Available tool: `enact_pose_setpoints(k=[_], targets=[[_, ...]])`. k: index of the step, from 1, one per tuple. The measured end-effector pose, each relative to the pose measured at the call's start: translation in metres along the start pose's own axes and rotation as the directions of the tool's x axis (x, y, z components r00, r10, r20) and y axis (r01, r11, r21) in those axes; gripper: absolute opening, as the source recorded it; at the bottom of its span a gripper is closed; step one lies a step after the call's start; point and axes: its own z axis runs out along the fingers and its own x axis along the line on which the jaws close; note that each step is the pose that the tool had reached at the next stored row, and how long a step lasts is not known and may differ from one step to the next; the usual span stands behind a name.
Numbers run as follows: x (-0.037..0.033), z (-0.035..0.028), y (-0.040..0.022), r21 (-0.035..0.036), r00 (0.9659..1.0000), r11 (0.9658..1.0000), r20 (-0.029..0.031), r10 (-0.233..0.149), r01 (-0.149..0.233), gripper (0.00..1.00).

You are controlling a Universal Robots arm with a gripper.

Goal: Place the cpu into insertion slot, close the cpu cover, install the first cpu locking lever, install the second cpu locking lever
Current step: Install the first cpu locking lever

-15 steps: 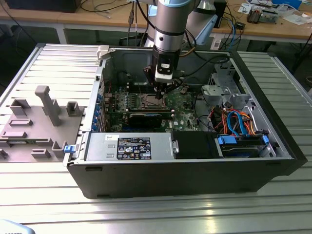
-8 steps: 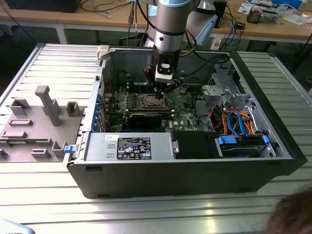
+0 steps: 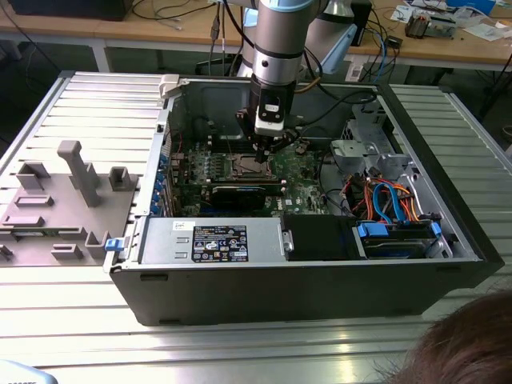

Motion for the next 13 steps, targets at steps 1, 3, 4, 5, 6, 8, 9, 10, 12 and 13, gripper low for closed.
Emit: enact_pose_setpoints(k=[1, 3, 4, 5, 6, 8, 9, 10, 12, 13], targets=[[0.0, 0.0, 0.0, 0.0, 1.0, 1.0, 0.0, -0.001, 0.001, 0.11], [0.0, 0.0, 0.0, 0.0, 1.0, 1.0, 0.0001, -0.002, 0.002, 0.11], [0.0, 0.0, 0.0, 0.0, 1.0, 1.0, 0.0002, -0.002, 0.002, 0.11], [0.0, 0.0, 0.0, 0.0, 1.0, 1.0, 0.0002, -0.003, 0.003, 0.11], [0.0, 0.0, 0.0, 0.0, 1.0, 1.0, 0.0002, -0.003, 0.003, 0.11], [0.0, 0.0, 0.0, 0.0, 1.0, 1.0, 0.0004, -0.006, 0.006, 0.11], [0.0, 0.0, 0.0, -0.0001, 1.0, 1.0, 0.0004, -0.006, 0.006, 0.11], [0.0, 0.0, 0.0, 0.0, 1.0, 1.0, 0.0005, -0.007, 0.007, 0.11], [0.0, 0.0, 0.0, 0.0, 1.0, 1.0, 0.0006, -0.009, 0.009, 0.11], [0.0, 0.0, 0.0, 0.0, 0.9999, 0.9999, 0.0007, -0.01, 0.01, 0.11]])
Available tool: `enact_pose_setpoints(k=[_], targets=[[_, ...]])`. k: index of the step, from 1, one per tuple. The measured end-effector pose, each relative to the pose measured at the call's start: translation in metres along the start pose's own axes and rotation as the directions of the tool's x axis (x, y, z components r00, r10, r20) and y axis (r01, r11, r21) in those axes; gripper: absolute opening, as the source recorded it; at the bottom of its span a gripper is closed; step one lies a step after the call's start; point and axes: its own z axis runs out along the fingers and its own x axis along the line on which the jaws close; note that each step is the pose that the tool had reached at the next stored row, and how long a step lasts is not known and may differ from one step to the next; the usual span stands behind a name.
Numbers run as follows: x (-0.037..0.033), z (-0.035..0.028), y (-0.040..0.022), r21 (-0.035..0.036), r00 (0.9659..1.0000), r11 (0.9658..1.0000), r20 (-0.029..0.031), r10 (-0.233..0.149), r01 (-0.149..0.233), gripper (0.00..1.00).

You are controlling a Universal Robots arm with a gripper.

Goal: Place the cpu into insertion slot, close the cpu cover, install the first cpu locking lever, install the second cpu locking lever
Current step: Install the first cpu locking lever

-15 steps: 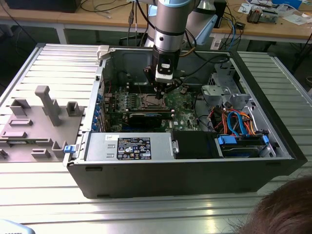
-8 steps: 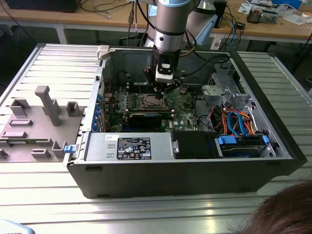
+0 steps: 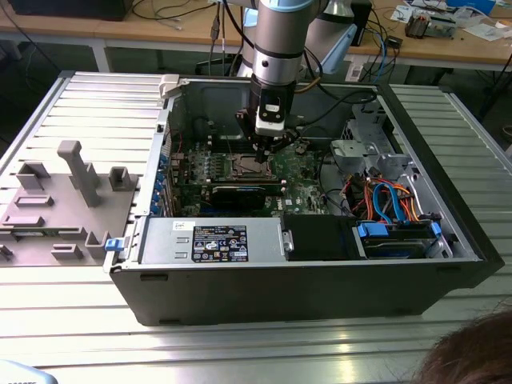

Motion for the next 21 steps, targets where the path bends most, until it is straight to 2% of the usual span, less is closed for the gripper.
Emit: enact_pose_setpoints(k=[21], targets=[[0.0, 0.0, 0.0, 0.0, 0.9999, 0.9999, 0.0009, -0.015, 0.015, 0.11]])
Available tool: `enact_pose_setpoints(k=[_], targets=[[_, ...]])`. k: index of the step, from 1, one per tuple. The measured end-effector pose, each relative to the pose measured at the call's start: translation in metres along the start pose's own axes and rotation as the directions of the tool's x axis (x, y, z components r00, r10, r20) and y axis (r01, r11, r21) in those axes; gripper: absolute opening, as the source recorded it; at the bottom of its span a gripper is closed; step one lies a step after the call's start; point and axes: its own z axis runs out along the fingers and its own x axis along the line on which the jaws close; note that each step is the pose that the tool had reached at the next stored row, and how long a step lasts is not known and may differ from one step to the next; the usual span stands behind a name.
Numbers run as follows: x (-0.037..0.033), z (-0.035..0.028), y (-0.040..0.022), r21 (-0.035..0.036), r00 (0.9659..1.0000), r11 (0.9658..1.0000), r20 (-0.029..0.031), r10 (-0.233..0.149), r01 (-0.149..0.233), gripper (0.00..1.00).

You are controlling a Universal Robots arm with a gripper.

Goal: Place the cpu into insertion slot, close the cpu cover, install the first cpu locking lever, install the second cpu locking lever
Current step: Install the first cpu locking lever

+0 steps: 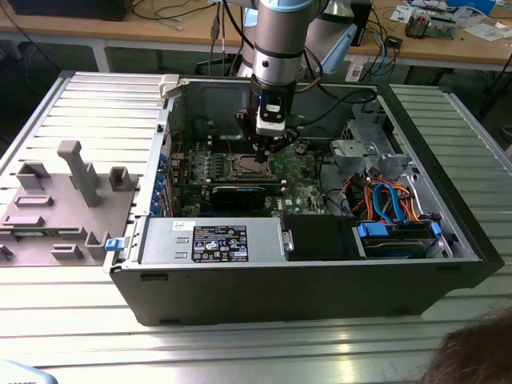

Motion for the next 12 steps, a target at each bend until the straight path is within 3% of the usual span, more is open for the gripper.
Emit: enact_pose_setpoints(k=[12], targets=[[0.0, 0.0, 0.0, -0.0001, 1.0, 1.0, 0.0005, -0.007, 0.007, 0.11]])
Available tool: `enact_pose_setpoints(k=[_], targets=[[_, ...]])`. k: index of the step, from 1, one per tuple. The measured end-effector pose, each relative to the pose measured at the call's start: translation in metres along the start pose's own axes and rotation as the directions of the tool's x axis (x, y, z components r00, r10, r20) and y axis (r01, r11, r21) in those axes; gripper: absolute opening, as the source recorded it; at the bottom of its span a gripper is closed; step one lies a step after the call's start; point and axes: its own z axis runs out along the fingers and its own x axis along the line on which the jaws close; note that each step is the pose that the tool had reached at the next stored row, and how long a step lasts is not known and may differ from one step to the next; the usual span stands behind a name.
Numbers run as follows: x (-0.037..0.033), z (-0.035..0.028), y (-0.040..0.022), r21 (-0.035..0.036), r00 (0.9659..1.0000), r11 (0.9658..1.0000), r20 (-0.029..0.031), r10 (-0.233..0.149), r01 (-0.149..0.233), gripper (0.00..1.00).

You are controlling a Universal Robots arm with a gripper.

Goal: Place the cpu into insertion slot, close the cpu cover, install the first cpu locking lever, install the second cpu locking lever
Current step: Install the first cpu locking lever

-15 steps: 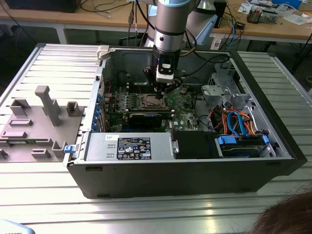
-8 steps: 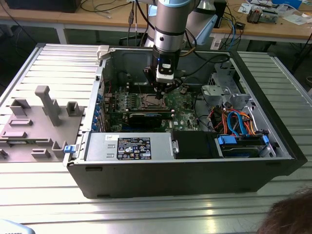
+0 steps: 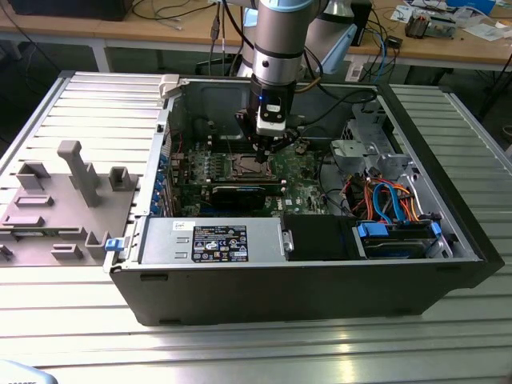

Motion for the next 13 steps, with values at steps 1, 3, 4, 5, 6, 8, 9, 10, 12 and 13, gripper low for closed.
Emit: enact_pose_setpoints(k=[1, 3, 4, 5, 6, 8, 9, 10, 12, 13], targets=[[0.0, 0.0, 0.0, 0.0001, 1.0, 1.0, 0.0, -0.001, 0.001, 0.11], [0.0, 0.0, 0.0, 0.0, 1.0, 1.0, 0.0001, -0.002, 0.002, 0.11], [0.0, 0.0, 0.0, 0.0, 1.0, 1.0, 0.0002, -0.004, 0.004, 0.11], [0.0, 0.0, 0.0, 0.0, 1.0, 1.0, 0.0003, -0.004, 0.004, 0.11], [0.0, 0.0, 0.0, 0.0, 1.0, 1.0, 0.0004, -0.006, 0.006, 0.11], [0.0, 0.0, 0.0, 0.0, 0.9999, 0.9999, 0.0006, -0.01, 0.01, 0.11], [0.0, 0.0, 0.0, 0.0, 0.9999, 0.9999, 0.0008, -0.012, 0.012, 0.11], [0.0, 0.0, 0.0, 0.0, 0.9999, 0.9999, 0.0009, -0.014, 0.014, 0.11], [0.0, 0.0, 0.0, 0.0, 0.9999, 0.9999, 0.0011, -0.017, 0.017, 0.11], [0.0, 0.0, 0.0, 0.0001, 0.9998, 0.9998, 0.0012, -0.018, 0.018, 0.11]])
